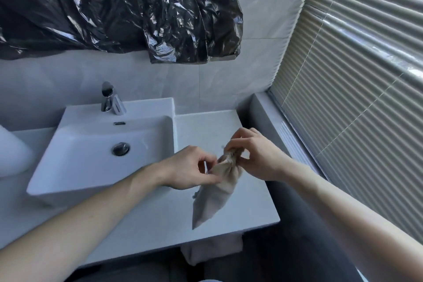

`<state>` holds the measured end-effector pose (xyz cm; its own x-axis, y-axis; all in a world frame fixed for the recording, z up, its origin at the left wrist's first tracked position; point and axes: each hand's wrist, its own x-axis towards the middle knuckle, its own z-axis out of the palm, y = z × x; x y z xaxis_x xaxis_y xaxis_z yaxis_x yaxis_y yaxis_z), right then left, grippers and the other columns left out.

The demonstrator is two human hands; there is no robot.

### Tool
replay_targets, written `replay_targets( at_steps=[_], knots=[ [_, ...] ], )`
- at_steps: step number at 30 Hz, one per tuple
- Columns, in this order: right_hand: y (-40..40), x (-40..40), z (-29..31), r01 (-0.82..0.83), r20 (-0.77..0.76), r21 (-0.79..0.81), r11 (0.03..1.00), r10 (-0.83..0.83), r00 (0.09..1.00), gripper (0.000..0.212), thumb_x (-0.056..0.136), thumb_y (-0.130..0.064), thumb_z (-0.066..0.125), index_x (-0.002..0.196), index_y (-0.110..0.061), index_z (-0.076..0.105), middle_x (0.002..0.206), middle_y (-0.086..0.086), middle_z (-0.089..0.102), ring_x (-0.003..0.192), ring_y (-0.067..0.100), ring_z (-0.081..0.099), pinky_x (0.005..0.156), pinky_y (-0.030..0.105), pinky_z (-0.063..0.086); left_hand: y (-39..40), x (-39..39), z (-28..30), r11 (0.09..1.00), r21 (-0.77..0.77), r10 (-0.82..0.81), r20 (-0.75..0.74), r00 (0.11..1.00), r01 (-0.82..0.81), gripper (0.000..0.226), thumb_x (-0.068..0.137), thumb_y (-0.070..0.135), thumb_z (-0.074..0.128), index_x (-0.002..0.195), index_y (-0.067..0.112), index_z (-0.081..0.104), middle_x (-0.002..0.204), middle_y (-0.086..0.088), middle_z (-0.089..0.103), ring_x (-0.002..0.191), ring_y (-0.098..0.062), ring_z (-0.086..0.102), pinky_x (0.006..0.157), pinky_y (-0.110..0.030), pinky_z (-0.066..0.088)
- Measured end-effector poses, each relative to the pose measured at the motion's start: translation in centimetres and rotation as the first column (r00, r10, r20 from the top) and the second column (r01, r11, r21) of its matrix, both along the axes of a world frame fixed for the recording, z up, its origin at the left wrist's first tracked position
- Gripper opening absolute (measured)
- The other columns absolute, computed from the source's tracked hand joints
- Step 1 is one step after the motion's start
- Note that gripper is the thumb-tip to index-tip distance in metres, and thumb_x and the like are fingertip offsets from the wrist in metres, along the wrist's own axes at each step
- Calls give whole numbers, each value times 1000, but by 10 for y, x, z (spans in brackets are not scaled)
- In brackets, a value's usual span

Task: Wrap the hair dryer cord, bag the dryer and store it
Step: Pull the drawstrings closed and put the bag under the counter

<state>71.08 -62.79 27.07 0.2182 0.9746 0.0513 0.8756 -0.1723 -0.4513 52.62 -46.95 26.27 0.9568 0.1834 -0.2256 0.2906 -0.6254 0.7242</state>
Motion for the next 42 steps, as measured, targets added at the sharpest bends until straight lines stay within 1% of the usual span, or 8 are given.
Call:
replay_targets(
  at_steps=[9,14,16,24,28,33,37,42],
  knots=[
    [-61,-84,-44,-154,-177,99,983,170,969,44,87,6,68,112,-28,80,106,-18,68,80,-8,59,69,8,43,-88,-123,-43,907,-99,407,-43,912,-410,7,94,27,79,89,32,80,71,18,72,60,-3,57,60,-23,50],
    [-79,-142,-64,-266,-327,59,962,270,906,54,72,18,54,99,-22,79,102,-6,74,88,11,67,71,20,51,-116,-175,-63,851,-89,517,-38,855,-518,55,91,14,79,137,39,61,130,22,64,89,-6,72,76,-13,50],
    [-87,-160,-67,-321,-391,47,946,313,866,55,68,16,49,94,-23,78,99,-5,75,88,11,69,70,16,49,-129,-187,-71,899,-92,420,-102,902,-429,72,89,17,82,148,43,52,114,11,70,86,-7,72,76,-12,52],
    [-108,-224,-86,-308,-605,-50,950,217,766,31,80,2,68,98,-22,76,88,-14,77,76,2,70,68,18,53,-160,-241,-107,863,13,502,-116,857,-504,16,76,21,65,73,37,65,67,15,65,62,-8,52,64,-32,46],
    [-117,-259,-114,-165,-655,-112,980,52,754,41,82,-23,79,120,-29,65,116,-22,70,76,5,71,74,27,59,-155,-288,-136,770,-26,630,-125,767,-637,11,77,18,67,78,29,67,70,-5,69,61,-10,50,63,-30,42],
    [-115,-314,-154,-199,-640,-388,900,-108,761,39,76,-36,78,114,-36,66,112,-16,70,101,3,65,91,30,58,-141,-339,-168,684,-54,713,-162,682,-728,28,87,4,64,70,26,62,69,16,66,65,-2,54,67,-21,45],
    [-84,-385,-194,-128,-482,-419,899,-102,870,88,62,-59,79,140,-27,53,134,-7,55,125,15,50,107,33,46,-113,-380,-197,623,-56,761,-184,622,-780,20,92,13,66,73,13,61,67,-4,63,58,-4,49,55,-15,39],
    [-27,-454,-237,160,-382,-418,894,-333,862,44,80,-38,74,121,-27,63,118,-6,65,112,19,63,88,34,50,-60,-437,-224,497,-200,795,-286,535,-845,24,96,10,61,80,-6,55,57,-11,53,43,-22,58,46,-28,47]
  ],
)
